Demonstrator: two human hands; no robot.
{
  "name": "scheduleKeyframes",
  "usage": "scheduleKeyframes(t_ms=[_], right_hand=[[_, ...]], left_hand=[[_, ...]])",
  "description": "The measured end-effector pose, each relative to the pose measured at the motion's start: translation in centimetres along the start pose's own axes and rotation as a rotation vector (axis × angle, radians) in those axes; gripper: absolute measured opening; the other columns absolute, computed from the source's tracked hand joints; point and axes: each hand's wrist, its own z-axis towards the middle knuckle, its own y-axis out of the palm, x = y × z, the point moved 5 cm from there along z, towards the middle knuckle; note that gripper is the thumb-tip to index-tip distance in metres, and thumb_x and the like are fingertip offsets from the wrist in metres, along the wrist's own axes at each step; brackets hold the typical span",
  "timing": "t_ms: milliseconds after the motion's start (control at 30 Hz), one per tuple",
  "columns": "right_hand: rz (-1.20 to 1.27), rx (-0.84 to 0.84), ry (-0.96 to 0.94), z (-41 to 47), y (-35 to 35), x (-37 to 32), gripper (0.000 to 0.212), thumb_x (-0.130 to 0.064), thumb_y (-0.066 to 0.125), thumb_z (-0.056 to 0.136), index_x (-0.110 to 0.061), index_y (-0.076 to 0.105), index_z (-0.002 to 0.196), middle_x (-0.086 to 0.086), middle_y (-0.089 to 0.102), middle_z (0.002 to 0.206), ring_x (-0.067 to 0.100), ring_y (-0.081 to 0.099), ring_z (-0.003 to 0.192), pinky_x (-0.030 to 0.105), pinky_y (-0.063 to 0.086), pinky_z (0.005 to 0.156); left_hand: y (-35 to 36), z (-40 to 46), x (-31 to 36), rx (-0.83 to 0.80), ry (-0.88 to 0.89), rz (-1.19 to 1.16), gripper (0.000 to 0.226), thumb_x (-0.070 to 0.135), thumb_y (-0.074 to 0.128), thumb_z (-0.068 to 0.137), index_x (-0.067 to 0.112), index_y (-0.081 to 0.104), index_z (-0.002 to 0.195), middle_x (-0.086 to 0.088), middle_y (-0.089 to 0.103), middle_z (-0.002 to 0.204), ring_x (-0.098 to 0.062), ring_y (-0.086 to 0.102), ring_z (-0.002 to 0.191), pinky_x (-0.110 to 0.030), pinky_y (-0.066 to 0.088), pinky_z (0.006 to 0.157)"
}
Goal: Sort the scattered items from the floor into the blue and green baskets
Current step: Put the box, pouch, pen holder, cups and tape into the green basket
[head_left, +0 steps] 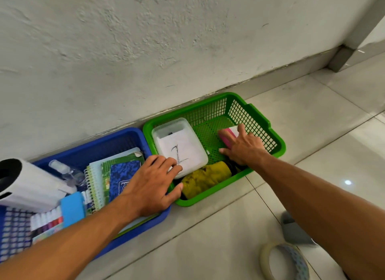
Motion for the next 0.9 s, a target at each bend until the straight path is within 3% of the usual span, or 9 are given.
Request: scheduleKeyframes(t_ms=[67, 200, 333, 467, 633, 767, 900], right_hand=[[0.062, -0.079, 0.036, 0.2, 0.7, 0.4, 0.068, -0.070, 0.033, 0.093, -0.051, -0.004, 0.147, 0.021, 0.005, 0.157, 0.039, 0.055, 0.112, 0.042, 0.054, 0.083], [0.039, -0.024, 0.003, 0.2, 0.4, 1.0, 0.074, -0.064, 0.043, 0.093, -0.047, 0.000, 0.150, 0.014, 0.002, 0.161, 0.041, 0.036, 0.134, 0.046, 0.050, 0.093], [0.031, -0.027, -0.137, 0.1, 0.5, 0.9, 0.067, -0.052, 0.040, 0.099, -0.047, -0.001, 0.151, 0.006, -0.003, 0.164, 0.035, 0.016, 0.146, 0.059, 0.027, 0.111], [0.010, -0.062, -0.131, -0.1, 0.3, 0.7, 0.060, -0.050, 0.040, 0.100, -0.046, 0.010, 0.152, 0.006, 0.011, 0.163, 0.036, 0.023, 0.144, 0.059, 0.027, 0.110], [0.149, -0.098, -0.154, -0.8, 0.0, 1.7, 0.057, -0.044, 0.035, 0.102, -0.046, 0.007, 0.151, 0.008, 0.013, 0.163, 0.038, 0.027, 0.143, 0.060, 0.030, 0.110], [0.272, 0.049, -0.192, -3.5, -2.4, 3.0, 0.068, -0.041, 0.050, 0.099, -0.044, 0.010, 0.153, -0.001, 0.020, 0.162, 0.029, 0.033, 0.141, 0.055, 0.036, 0.109], [0.304, 0.215, -0.187, -8.1, -4.6, 5.5, 0.077, -0.055, 0.056, 0.091, -0.047, 0.010, 0.152, -0.003, 0.024, 0.161, 0.027, 0.031, 0.143, 0.052, 0.031, 0.113]], left_hand=[[0.0, 0.0, 0.0, 0.007, 0.000, -0.012, 0.048, 0.051, 0.038, 0.093, 0.017, 0.061, 0.118, -0.003, 0.060, 0.112, -0.022, 0.052, 0.102, -0.037, 0.035, 0.095], [0.0, 0.2, 0.2, 0.015, 0.006, -0.023, 0.048, 0.050, 0.038, 0.093, 0.017, 0.061, 0.117, -0.002, 0.059, 0.111, -0.021, 0.052, 0.101, -0.037, 0.036, 0.095], [0.1, 0.2, 0.2, 0.027, 0.017, -0.019, 0.048, 0.050, 0.038, 0.093, 0.017, 0.062, 0.117, -0.002, 0.060, 0.111, -0.021, 0.053, 0.101, -0.036, 0.034, 0.096], [0.2, 0.0, 0.2, 0.024, 0.017, -0.015, 0.048, 0.050, 0.037, 0.093, 0.017, 0.062, 0.118, -0.001, 0.060, 0.112, -0.020, 0.054, 0.103, -0.035, 0.033, 0.098], [0.2, -0.1, 0.2, 0.008, 0.017, -0.004, 0.050, 0.051, 0.037, 0.093, 0.017, 0.062, 0.119, -0.001, 0.060, 0.113, -0.020, 0.053, 0.105, -0.036, 0.033, 0.098], [0.1, -0.2, 0.3, -0.003, 0.022, 0.014, 0.053, 0.051, 0.033, 0.094, 0.014, 0.061, 0.122, -0.003, 0.060, 0.110, -0.022, 0.053, 0.102, -0.037, 0.036, 0.097], [0.2, -0.1, 0.6, 0.018, 0.034, 0.013, 0.056, 0.050, 0.033, 0.093, 0.010, 0.061, 0.121, -0.007, 0.062, 0.108, -0.026, 0.054, 0.100, -0.039, 0.036, 0.095]])
